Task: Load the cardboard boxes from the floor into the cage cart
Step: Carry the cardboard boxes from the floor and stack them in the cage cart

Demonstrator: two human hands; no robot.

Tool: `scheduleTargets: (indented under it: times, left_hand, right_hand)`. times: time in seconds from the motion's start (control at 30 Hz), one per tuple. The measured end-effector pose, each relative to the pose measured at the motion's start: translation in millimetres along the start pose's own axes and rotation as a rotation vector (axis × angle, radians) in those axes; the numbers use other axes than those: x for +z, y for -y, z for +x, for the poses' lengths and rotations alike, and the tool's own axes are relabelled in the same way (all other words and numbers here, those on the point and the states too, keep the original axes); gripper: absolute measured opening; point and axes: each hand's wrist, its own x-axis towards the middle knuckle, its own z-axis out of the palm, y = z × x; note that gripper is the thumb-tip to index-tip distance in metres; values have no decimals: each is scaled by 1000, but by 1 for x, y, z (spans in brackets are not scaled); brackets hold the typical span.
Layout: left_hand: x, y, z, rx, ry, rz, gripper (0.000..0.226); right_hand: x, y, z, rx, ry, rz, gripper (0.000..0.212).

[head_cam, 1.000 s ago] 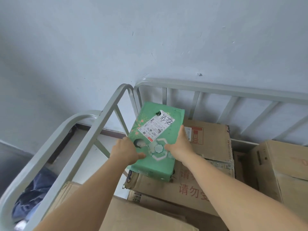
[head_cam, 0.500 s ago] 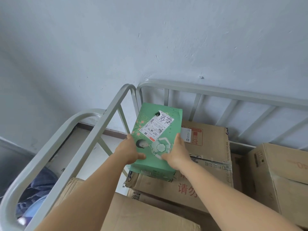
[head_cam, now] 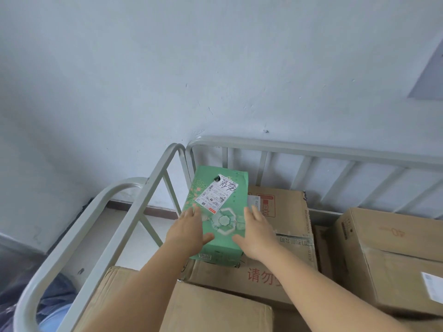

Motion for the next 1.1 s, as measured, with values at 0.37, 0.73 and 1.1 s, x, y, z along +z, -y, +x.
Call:
scheduleTargets:
  times: [0.37,0.73,1.1]
  left_hand:
    - [-58,-117,-98,395,-152,53,77]
    - [-62,-267,-207,814,-234,33,70]
    - [-36,-434,-301,1133,-168,8,74]
  right_hand:
    - [-82,-52,-152,110,-295,-140,85]
    - [-157,-144,-344,388,-581,-122,83]
    - [-190,-240,-507,637,-869,-41,83]
